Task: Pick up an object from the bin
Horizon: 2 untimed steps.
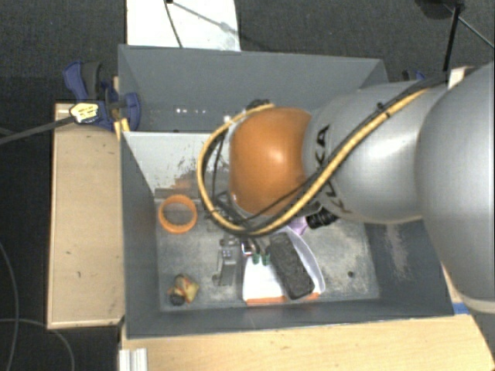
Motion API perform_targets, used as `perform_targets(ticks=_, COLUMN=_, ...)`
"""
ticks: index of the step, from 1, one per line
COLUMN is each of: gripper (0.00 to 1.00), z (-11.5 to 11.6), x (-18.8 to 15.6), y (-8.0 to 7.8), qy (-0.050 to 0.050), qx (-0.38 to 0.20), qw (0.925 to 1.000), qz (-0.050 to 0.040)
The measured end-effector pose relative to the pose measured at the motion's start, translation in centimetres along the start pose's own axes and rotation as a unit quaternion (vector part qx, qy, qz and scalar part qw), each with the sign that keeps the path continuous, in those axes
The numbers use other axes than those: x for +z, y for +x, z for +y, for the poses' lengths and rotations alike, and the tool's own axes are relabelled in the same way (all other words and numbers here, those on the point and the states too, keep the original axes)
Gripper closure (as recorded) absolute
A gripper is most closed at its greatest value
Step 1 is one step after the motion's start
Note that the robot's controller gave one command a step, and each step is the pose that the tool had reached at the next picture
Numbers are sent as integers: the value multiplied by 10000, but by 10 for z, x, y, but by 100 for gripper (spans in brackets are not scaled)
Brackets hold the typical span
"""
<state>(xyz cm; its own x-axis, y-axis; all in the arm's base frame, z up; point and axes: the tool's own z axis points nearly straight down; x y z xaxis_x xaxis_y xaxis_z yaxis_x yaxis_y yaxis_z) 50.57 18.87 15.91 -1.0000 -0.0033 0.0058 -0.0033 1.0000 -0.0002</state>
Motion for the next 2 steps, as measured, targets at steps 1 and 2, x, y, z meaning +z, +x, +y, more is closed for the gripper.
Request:
perform_targets(ticks=1, gripper=0, z=-1, x=-5, y=-2, qy=-8, qx=31, qw=10000, qz=-38)
perform_targets(ticks=2, gripper=0, z=-21, x=16, y=11, qy=-6, qx=-230, qw=9997, qz=-43)
